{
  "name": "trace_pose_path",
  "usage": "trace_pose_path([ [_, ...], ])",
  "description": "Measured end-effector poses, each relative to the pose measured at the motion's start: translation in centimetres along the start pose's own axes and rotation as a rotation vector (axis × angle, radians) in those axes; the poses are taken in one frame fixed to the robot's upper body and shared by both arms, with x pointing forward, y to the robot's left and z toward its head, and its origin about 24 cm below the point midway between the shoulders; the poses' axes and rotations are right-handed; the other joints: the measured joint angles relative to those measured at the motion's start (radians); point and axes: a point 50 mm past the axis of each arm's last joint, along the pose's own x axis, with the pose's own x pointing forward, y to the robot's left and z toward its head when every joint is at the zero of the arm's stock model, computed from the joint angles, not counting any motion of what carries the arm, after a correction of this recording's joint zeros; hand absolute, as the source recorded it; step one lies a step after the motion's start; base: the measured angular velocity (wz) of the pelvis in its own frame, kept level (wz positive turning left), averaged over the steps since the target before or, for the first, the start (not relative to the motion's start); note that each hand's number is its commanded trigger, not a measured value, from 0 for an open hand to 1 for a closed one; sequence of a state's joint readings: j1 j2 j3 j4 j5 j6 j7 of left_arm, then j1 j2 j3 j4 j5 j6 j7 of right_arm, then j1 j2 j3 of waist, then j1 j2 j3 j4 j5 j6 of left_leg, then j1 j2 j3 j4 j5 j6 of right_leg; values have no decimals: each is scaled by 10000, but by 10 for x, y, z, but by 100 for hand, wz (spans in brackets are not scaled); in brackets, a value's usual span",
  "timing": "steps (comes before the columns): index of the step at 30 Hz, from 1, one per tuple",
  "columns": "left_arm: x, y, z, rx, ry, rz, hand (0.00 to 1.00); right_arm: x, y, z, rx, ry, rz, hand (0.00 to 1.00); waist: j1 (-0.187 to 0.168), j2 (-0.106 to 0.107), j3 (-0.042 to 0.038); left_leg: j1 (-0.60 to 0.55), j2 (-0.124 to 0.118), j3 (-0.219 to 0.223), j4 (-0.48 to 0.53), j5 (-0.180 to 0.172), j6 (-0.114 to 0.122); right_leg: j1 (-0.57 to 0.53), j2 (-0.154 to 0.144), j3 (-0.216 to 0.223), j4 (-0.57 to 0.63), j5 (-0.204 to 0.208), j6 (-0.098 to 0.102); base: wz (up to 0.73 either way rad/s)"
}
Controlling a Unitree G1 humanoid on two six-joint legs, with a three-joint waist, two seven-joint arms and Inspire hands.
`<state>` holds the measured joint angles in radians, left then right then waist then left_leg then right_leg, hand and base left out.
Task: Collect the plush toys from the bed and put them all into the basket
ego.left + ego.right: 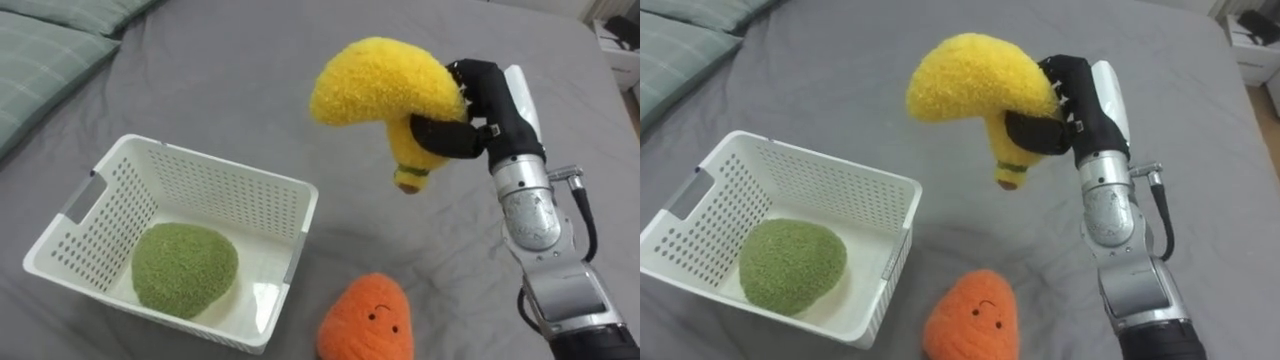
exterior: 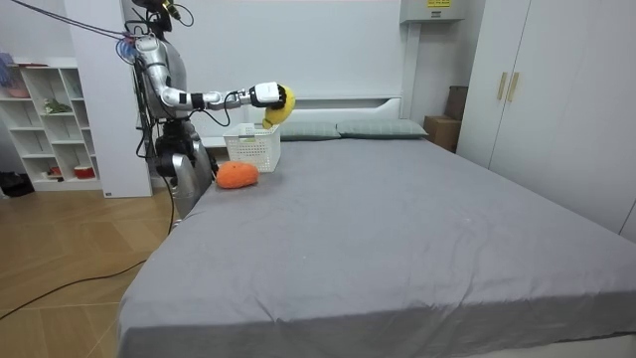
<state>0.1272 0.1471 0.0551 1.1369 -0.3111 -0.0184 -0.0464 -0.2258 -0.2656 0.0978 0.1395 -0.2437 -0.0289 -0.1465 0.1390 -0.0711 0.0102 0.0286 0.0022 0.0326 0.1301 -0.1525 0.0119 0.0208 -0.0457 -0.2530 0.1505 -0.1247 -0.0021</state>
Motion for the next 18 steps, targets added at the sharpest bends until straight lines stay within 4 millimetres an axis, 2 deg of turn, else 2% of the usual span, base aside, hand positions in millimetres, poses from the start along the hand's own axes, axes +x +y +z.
trace_pose_path([
  [9,1,-2,4,589,-129,-55,0,-3,1,17,220,-695,187,100,86,59,-38,-23,-2,-66,-2,0,0,-24,2,15,7,-4,6,0],
  [13,1,-3,6,816,-183,-96,0,-4,10,25,193,-1020,692,100,164,62,-42,-8,5,-80,-2,1,-1,-16,11,25,29,-3,4,0],
  [18,2,-5,8,904,-227,-184,0,-6,24,29,-175,-1193,1551,100,434,15,-71,-7,7,-109,-2,1,-1,6,9,5,32,-1,2,2],
])
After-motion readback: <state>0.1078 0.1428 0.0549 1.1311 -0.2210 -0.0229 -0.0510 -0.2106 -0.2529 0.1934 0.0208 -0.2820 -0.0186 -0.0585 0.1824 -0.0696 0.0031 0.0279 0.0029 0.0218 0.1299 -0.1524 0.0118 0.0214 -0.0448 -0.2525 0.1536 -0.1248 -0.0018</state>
